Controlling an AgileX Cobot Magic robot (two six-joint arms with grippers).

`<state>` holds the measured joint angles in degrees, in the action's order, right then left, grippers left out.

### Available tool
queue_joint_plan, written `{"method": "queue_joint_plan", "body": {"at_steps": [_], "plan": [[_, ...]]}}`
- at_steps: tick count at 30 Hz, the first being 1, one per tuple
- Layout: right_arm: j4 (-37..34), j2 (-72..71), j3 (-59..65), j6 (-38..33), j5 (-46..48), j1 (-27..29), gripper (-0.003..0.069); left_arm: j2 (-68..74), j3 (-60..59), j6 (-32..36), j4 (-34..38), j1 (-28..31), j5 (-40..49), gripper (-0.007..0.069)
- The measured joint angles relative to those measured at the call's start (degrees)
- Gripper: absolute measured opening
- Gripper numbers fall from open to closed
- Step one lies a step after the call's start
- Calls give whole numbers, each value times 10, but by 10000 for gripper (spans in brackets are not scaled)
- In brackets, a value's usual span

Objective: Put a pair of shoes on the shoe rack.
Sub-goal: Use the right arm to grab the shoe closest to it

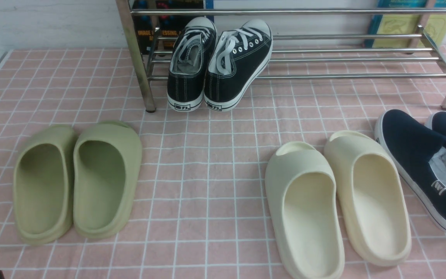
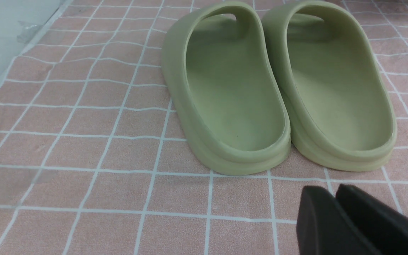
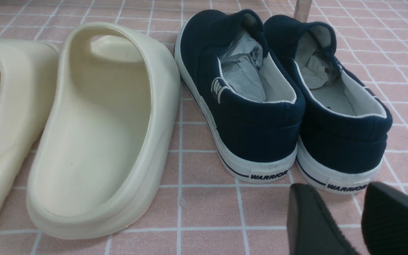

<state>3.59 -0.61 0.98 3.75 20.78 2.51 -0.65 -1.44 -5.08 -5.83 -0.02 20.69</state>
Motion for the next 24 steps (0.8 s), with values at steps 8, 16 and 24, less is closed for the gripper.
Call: {"method": "queue_joint_plan", "body": {"at_steps": [8, 16, 24], "plan": [[-159, 0, 3, 69, -23, 0, 239, 0, 0, 0, 0, 0, 0, 98], [-415, 0, 4, 185, -40, 0, 239, 0, 0, 0, 0, 0, 0, 109], [-405, 0, 4, 132, -58, 0, 239, 0, 0, 0, -1, 0, 0, 119]]}}
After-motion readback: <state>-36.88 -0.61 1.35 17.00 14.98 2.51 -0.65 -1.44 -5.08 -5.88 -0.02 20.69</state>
